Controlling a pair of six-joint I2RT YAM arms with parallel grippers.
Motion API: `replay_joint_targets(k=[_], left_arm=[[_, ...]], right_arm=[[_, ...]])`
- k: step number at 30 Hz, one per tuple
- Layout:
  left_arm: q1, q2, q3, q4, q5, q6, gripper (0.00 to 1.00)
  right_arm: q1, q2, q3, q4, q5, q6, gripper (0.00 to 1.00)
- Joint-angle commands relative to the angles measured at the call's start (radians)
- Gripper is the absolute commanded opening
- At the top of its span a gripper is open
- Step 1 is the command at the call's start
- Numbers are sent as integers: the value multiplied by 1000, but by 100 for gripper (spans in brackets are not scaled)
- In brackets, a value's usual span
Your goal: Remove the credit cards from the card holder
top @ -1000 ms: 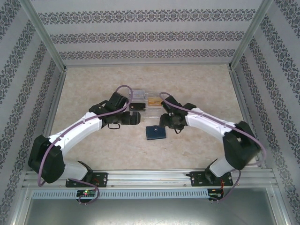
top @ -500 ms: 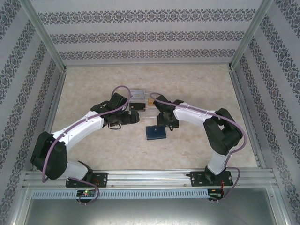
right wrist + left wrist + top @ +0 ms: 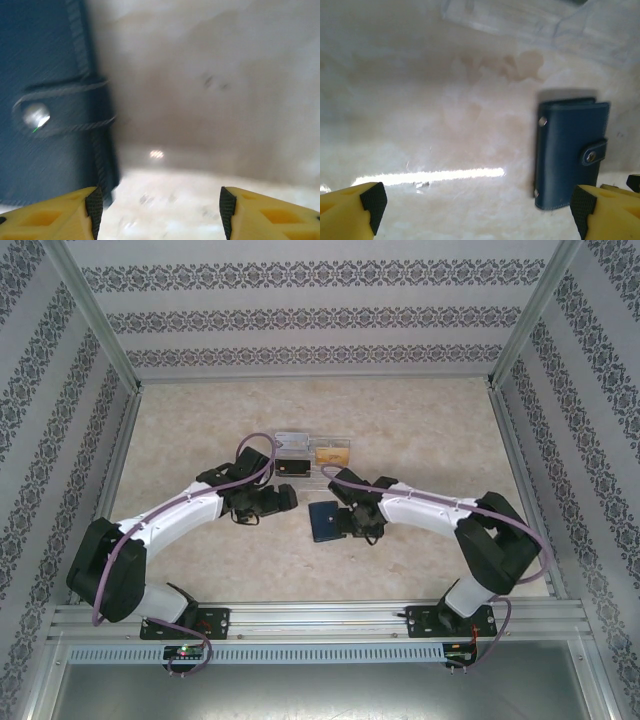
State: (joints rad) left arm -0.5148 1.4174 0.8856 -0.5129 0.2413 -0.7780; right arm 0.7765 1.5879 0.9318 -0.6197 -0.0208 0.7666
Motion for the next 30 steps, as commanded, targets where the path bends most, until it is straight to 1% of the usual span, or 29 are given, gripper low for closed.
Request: replay_joint_targets(k=[1, 3, 6, 10, 12, 19, 25, 30], left_arm=[[3, -38, -51, 73, 107, -67, 93], [-3, -38, -70, 115, 143, -83, 92], [-8, -29, -86, 164, 177, -93, 89], [-12, -1, -79, 211, 221, -84, 86], [-18, 15, -74, 235, 234, -87, 83], [-43, 90, -69, 323, 263, -126, 71], [-65, 157, -52, 386, 294, -142, 64], [-97, 223, -15, 383, 297, -127, 57]], right_arm=[[2, -75, -16, 12, -13, 45, 65], [-9, -104, -25, 34, -5, 41, 64], [-37, -97, -20, 80, -50, 26, 61], [-56, -34, 19, 117, -65, 16, 54], [-70, 8, 39, 131, -79, 10, 47], [-110, 122, 92, 112, -110, -8, 37], [-131, 151, 74, 108, -132, -19, 33], [-134, 169, 67, 111, -146, -30, 33]])
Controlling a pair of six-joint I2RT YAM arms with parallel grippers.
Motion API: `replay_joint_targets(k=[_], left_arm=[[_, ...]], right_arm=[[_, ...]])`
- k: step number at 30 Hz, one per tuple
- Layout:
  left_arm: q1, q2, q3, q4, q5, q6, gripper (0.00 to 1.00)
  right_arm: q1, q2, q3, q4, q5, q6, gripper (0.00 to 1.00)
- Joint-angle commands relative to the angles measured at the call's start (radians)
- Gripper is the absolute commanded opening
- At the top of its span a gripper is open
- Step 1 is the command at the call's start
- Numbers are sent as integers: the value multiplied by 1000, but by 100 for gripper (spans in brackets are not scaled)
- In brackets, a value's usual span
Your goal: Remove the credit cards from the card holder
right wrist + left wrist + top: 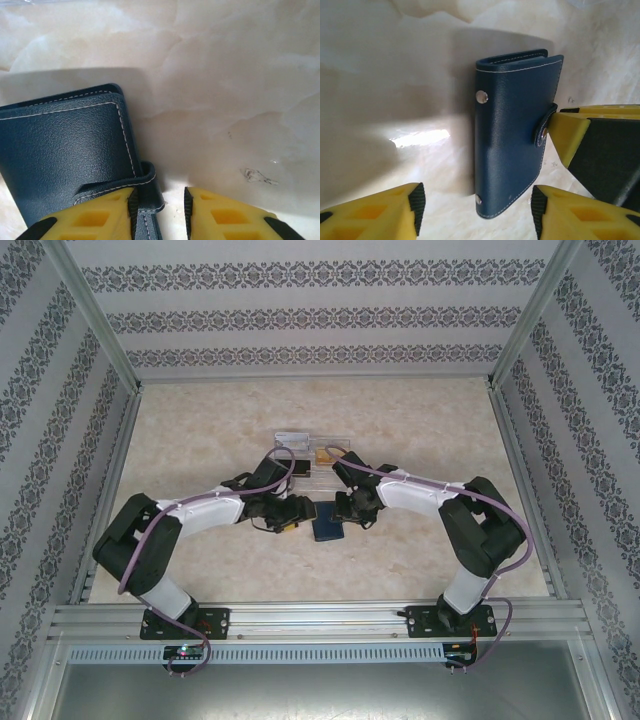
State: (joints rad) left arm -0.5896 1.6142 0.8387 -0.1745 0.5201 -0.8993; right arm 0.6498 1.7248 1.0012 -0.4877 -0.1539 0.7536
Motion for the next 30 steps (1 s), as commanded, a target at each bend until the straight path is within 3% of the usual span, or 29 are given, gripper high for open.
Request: replay_joint_targets(k=[1, 18, 30], left_arm=[[-26, 36, 35, 54, 18, -12, 56], [-35, 130, 54, 177, 45, -44, 36], [-35, 72, 28, 151, 7, -2, 5]], right_arm=[[-7, 32, -7, -18, -13, -17, 33], [-11, 42, -37, 24, -39, -12, 31], [-9, -120, -29, 30, -24, 0, 35]])
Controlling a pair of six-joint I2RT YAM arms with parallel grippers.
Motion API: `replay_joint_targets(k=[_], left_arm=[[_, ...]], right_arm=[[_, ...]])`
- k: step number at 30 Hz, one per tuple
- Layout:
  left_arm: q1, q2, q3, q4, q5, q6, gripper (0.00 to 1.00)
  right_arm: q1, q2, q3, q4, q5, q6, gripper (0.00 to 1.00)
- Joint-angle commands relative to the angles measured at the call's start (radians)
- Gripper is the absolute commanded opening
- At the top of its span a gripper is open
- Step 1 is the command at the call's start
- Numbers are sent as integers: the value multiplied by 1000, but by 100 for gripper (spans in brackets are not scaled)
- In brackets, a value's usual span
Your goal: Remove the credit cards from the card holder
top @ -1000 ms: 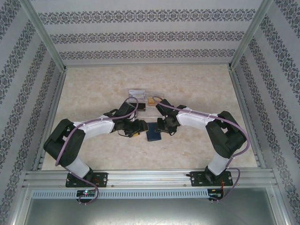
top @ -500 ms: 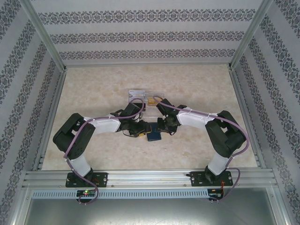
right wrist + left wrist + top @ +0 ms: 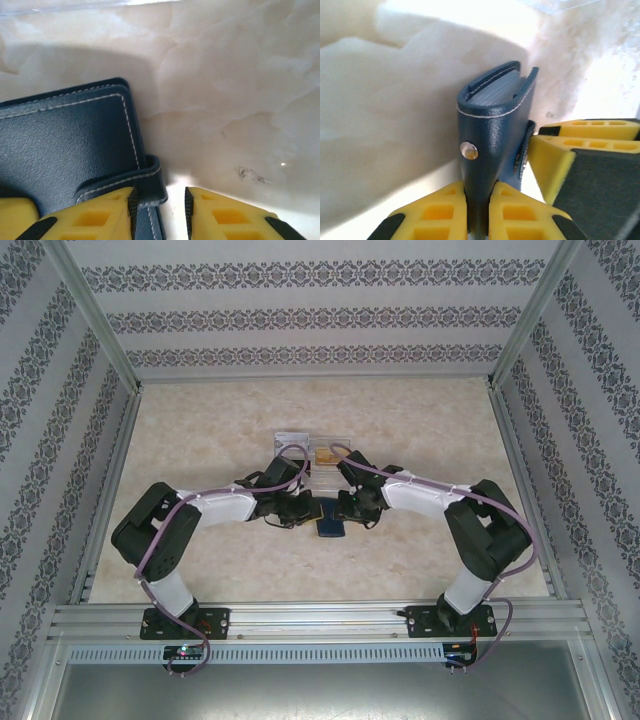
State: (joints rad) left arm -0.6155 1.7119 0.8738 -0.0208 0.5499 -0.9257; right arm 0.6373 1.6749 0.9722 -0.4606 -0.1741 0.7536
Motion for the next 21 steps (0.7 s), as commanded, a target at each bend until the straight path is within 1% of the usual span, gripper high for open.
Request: replay_joint_targets(k=[1, 4, 6, 11, 21], left_arm=[[-9, -29, -7, -11, -22, 28, 5], [-9, -41, -8, -22, -23, 35, 0], [-9, -44, -8, -24, -24, 38, 0], [-9, -50, -13, -25, -22, 36, 0], [-9, -63, -29, -18, -13, 30, 0]], right_arm=[[4, -82, 4, 7, -15, -3, 35], [17, -97, 19, 28, -66, -16, 36], [29, -81, 34, 22, -76, -13, 35], [42, -39, 36, 30, -84, 2, 31], [48, 12, 61, 26, -73, -17, 30]])
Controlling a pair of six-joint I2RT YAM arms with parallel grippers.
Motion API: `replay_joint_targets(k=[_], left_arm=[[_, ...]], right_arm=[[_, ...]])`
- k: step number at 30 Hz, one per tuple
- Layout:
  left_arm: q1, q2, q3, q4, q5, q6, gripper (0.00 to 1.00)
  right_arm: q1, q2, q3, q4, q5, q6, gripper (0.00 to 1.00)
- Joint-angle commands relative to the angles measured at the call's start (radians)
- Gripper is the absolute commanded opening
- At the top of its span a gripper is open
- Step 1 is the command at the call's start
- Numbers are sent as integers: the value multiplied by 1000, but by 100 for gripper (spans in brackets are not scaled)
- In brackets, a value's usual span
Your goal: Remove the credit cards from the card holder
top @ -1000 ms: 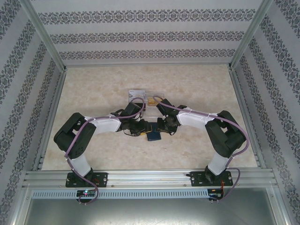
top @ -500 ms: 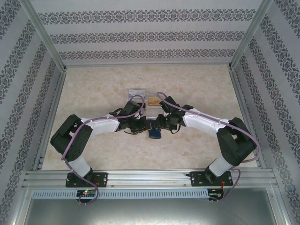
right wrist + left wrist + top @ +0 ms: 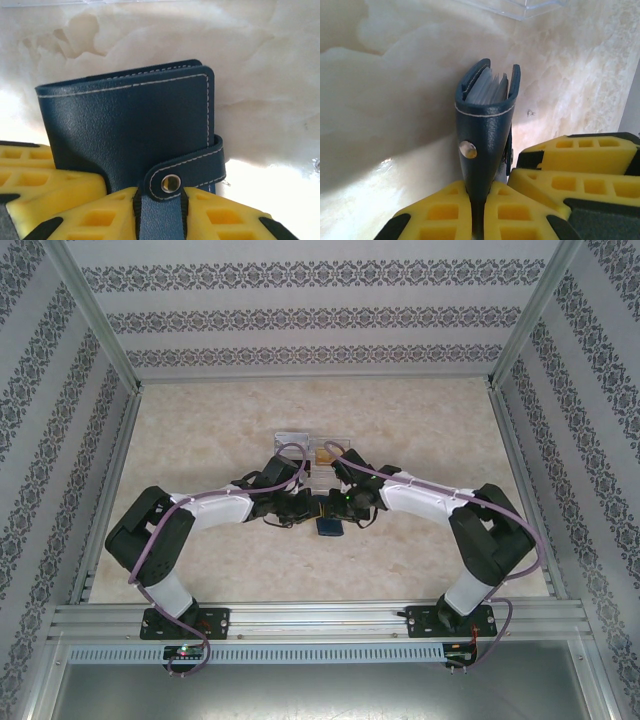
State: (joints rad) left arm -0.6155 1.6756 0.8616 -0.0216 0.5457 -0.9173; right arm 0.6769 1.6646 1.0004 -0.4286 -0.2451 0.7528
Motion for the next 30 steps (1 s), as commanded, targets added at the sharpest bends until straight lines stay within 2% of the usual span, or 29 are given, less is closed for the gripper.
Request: replay_joint_targets(k=[1, 8, 14, 24, 30], left_arm=[[-9, -26, -16, -17, -9, 22, 0], [-9, -19, -14, -14, 5, 22, 0], [-9, -36, -25, -27, -34, 19, 0], [-9, -63, -51, -37, -91, 5, 0], [-9, -65, -51, -34, -85, 8, 0]], right_arm=[[8, 28, 36, -7, 1, -19, 30], [15, 69, 46, -13, 26, -26, 30], [24, 68, 42, -46, 94, -22, 29], [16, -14, -11, -79, 229, 14, 27], [9, -36, -47, -54, 231, 31, 27]])
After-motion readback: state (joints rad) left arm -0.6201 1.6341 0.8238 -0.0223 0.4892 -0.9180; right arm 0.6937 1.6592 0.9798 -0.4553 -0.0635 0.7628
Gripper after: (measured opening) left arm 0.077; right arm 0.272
